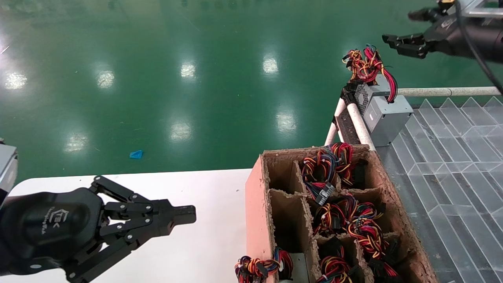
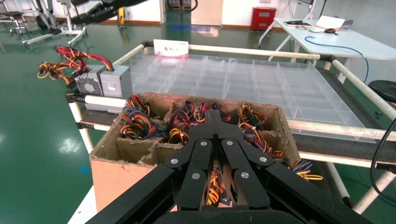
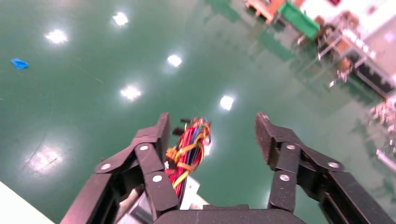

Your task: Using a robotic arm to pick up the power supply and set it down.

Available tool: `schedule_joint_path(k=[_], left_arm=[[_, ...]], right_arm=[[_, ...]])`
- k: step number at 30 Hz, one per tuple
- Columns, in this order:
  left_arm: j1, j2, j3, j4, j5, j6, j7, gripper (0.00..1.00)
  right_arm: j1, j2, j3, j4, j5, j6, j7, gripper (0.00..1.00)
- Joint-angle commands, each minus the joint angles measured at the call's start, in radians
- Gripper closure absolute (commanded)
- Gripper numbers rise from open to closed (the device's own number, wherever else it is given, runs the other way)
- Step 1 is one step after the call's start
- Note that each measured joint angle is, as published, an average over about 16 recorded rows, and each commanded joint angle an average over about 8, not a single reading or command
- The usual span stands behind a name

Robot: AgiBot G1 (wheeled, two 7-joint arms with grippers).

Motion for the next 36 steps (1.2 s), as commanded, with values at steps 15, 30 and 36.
schedule_joint_path(k=[15,30,36], left_arm=[[0.0,0.0,0.0,0.0,0.0,0.0,0.0,1.0],[0.0,0.0,0.0,0.0,0.0,0.0,0.0,0.0],[0.0,0.0,0.0,0.0,0.0,0.0,0.0,0.0]], right_arm=[[-0.181,0.075,0.035,0.252,0.157,-0.122,0.086,0.0],[-0.422,0.163,0.073,0.564,0.347,-0.257,0.228,0.0],[-0.519,0.199,0.088,0.688,0.423,-0.31,0.285,0.0]])
